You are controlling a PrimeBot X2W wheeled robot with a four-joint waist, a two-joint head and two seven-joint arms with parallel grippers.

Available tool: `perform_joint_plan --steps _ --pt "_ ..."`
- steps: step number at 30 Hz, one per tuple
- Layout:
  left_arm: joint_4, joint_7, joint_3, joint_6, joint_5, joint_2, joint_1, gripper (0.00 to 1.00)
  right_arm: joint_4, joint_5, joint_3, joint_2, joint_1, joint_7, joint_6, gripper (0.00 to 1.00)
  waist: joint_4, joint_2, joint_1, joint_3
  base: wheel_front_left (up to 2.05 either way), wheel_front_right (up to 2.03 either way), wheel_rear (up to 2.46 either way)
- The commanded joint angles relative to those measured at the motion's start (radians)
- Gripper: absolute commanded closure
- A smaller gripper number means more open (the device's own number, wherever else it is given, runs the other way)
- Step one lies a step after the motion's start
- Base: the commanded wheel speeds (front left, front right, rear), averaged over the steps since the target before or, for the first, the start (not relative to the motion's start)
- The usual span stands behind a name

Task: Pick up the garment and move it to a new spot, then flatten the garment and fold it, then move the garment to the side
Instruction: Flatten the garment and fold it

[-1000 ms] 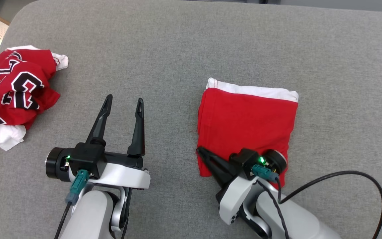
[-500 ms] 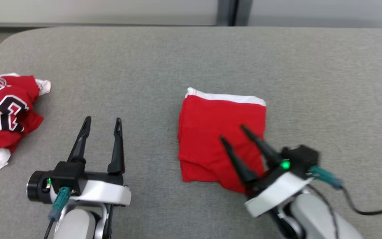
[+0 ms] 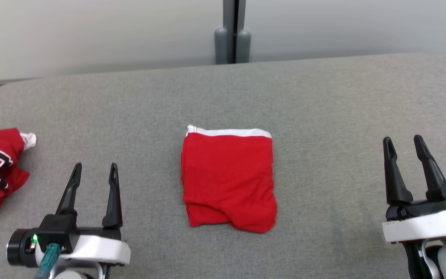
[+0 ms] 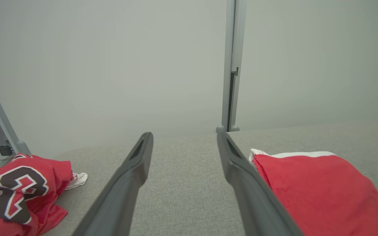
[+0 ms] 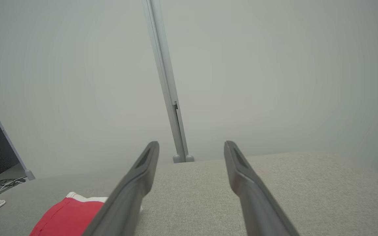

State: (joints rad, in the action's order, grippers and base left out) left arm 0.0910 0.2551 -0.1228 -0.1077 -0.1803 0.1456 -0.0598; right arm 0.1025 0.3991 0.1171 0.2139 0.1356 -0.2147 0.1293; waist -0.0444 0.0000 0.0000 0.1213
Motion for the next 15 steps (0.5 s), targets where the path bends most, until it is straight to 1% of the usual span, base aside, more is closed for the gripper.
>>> perform_joint_plan --steps 1,8,15 --pt "-0.010 -0.006 0.005 -0.008 -0.006 0.010 0.023 0.00 -0.020 -0.014 -0.015 -0.005 -0.025 0.019 0.002 0.00 -0.026 0.0000 0.0000 -0.036 0.00 0.00 0.00" --pt "-0.050 -0.034 0.012 -0.016 -0.017 0.030 0.118 0.00 -0.077 -0.032 -0.036 -0.014 -0.113 0.108 0.002 0.00 -0.054 0.0000 0.0000 -0.116 0.00 0.00 0.00" --pt "-0.094 -0.063 0.018 -0.033 -0.026 0.038 0.187 0.00 -0.118 -0.044 -0.048 -0.017 -0.190 0.162 0.002 0.00 -0.062 0.0000 0.0000 -0.154 0.00 0.00 0.00"
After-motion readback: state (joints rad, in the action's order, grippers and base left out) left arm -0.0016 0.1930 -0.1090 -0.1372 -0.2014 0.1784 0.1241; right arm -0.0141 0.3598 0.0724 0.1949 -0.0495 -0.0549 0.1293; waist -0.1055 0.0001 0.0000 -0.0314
